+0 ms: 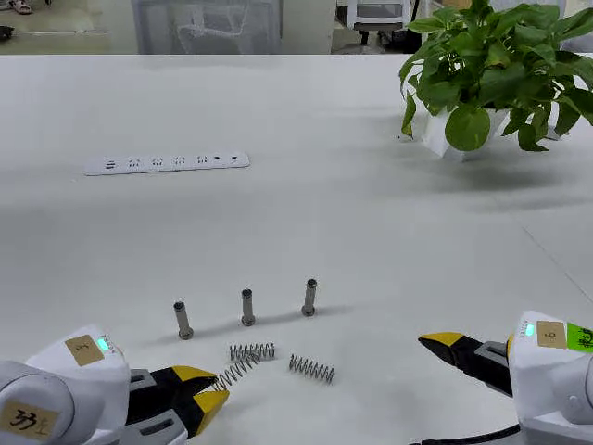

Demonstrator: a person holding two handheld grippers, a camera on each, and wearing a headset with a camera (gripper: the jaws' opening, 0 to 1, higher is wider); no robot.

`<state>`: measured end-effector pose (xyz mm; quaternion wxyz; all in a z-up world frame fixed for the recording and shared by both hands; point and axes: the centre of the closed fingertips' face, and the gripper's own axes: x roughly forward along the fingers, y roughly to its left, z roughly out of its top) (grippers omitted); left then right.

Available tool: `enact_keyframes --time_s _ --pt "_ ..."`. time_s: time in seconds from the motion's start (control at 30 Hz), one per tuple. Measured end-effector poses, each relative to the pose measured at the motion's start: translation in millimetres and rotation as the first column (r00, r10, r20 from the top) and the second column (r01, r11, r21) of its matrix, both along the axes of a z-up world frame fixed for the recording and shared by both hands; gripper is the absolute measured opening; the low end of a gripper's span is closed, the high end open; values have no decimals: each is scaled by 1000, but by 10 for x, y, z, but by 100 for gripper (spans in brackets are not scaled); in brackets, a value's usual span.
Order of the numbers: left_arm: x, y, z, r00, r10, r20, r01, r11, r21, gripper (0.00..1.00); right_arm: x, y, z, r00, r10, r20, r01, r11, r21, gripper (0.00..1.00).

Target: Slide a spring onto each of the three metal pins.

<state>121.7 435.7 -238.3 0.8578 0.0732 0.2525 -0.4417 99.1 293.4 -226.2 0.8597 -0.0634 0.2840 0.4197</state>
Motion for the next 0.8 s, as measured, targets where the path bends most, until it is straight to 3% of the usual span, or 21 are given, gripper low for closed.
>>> enact_keyframes --time_s 0.1,0.17,0.23,0.33,0.43,0.53,0.7,0.8 --pt "-31 -49 81 1000 -30 6 30 999 -24 10 -36 114 100 999 20 -41 -17 996 87 90" --pt "-70 -99 148 998 -65 12 66 997 -43 10 -104 205 169 993 69 -93 -56 989 135 77" --pt "-100 -145 214 995 -94 26 96 994 -50 10 -76 254 235 993 96 -74 -84 986 142 71" --pt "-132 -194 298 992 -119 36 121 991 -60 10 -56 339 335 988 134 -83 -118 978 169 68" --pt "-172 -253 376 987 -151 51 155 985 -72 10 -62 426 436 979 178 -97 -154 964 219 57" --pt "-211 -294 424 983 -176 59 180 980 -83 10 -45 481 490 975 195 -109 -163 954 250 49" --pt "-256 -400 458 977 -203 66 209 972 -108 10 -32 590 601 966 211 -150 -148 926 348 36" --pt "-258 -439 481 975 -208 72 216 969 -123 10 1 592 586 966 200 -165 -127 920 370 33"
